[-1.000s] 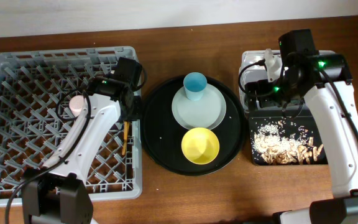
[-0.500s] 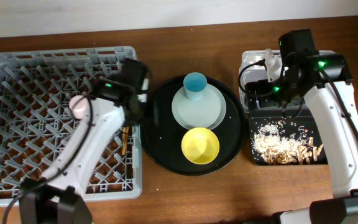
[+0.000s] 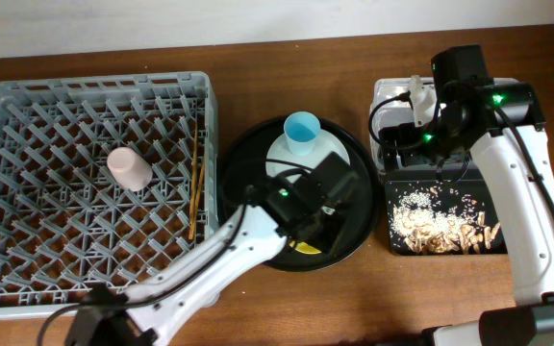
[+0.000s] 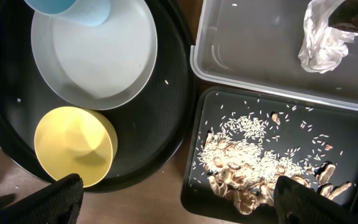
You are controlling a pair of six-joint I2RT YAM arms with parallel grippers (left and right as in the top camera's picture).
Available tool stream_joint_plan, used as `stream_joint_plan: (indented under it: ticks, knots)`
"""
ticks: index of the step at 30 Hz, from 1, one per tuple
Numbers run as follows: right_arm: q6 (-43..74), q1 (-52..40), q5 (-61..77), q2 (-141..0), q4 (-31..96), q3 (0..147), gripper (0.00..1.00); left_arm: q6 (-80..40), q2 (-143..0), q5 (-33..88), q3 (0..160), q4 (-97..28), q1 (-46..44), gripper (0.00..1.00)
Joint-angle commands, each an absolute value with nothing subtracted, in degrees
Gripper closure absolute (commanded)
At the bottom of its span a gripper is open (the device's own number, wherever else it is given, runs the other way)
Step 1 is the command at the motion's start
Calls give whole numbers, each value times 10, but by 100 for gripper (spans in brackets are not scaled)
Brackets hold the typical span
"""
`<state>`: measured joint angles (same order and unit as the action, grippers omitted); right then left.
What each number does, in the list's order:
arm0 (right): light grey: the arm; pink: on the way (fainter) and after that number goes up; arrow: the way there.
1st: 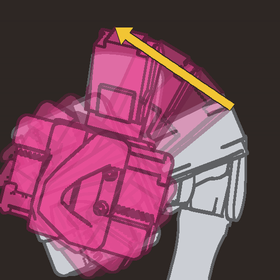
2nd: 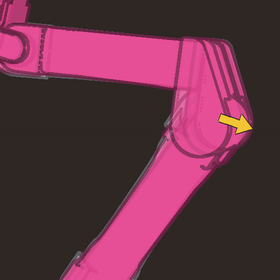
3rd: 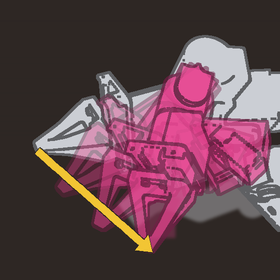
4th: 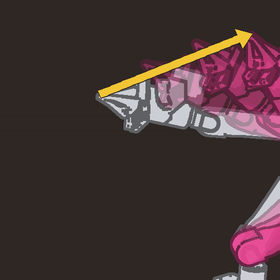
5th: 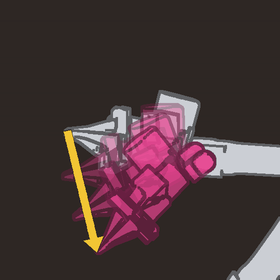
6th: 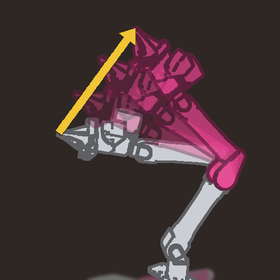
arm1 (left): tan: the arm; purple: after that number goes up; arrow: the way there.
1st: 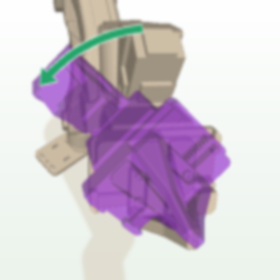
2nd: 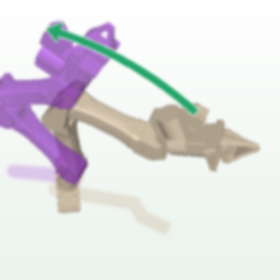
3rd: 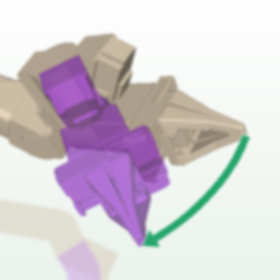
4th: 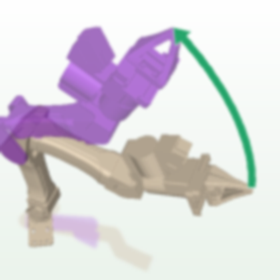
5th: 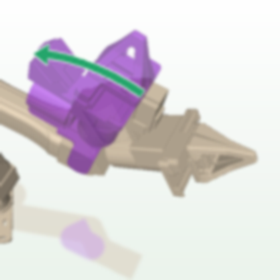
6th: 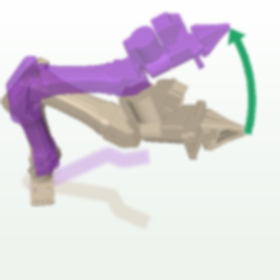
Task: Sort waste into correct bins and load items into the dishwasher rack
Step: 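Move the left gripper to the yellow bowl and grasp its rim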
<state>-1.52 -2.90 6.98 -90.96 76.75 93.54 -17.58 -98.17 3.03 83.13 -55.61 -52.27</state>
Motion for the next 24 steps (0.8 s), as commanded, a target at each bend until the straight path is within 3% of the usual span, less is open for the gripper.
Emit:
stream_joint_plan:
  ticks: [1, 21, 24]
  knots:
    - [-13, -34, 75, -904, 769, 939, 1, -176, -1030, 47, 835, -542, -521, 54]
    - [-13, -34, 75, -904, 769, 939, 1, -166, -1166, 51, 835, -480, -522, 55]
    - [-13, -34, 75, -904, 769, 939, 1, -166, -1167, 49, 835, -480, -522, 65]
